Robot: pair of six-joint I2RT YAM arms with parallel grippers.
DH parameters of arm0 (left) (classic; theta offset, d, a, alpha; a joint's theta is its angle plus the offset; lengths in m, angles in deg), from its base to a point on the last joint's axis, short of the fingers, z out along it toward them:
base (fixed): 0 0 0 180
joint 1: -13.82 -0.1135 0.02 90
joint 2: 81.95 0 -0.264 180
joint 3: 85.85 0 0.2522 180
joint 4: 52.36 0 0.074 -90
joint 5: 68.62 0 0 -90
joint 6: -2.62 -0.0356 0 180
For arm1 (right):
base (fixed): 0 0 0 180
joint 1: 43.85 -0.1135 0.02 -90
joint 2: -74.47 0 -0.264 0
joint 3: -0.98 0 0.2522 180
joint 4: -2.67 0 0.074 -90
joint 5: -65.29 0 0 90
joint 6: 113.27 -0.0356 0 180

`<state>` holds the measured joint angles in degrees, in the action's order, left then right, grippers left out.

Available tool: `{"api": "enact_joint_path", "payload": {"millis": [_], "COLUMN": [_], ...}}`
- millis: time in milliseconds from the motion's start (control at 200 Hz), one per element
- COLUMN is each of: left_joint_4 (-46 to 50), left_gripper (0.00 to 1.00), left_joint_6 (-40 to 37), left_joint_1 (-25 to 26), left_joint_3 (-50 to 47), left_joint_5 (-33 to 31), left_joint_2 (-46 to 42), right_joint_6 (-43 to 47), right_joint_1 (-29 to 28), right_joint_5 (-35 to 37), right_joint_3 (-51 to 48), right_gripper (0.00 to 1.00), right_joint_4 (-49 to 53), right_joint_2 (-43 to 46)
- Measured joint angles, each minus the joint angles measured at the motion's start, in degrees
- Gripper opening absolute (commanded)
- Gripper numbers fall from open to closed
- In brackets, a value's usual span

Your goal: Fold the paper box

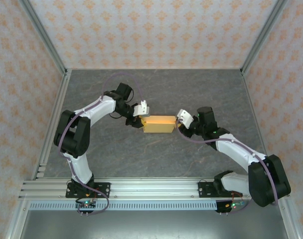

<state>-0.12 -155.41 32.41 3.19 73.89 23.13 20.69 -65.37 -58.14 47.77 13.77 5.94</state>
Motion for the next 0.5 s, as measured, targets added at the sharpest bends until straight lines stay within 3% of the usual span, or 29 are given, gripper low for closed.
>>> {"api": "enact_joint_path", "payload": {"millis": [500], "left_joint_4": [0.6], "left_gripper": [0.31], "left_joint_6": [-1.0], "left_joint_1": [0.0], "left_joint_3": [0.0], "left_joint_5": [0.0], "left_joint_2": [0.0], "right_joint_6": [-0.4], "right_joint_1": [0.0], "right_joint_5": [0.7], "right_joint_3": [0.2], "right_gripper": [0.19], "right_joint_4": [-3.5], "right_joint_2": [-1.9]}}
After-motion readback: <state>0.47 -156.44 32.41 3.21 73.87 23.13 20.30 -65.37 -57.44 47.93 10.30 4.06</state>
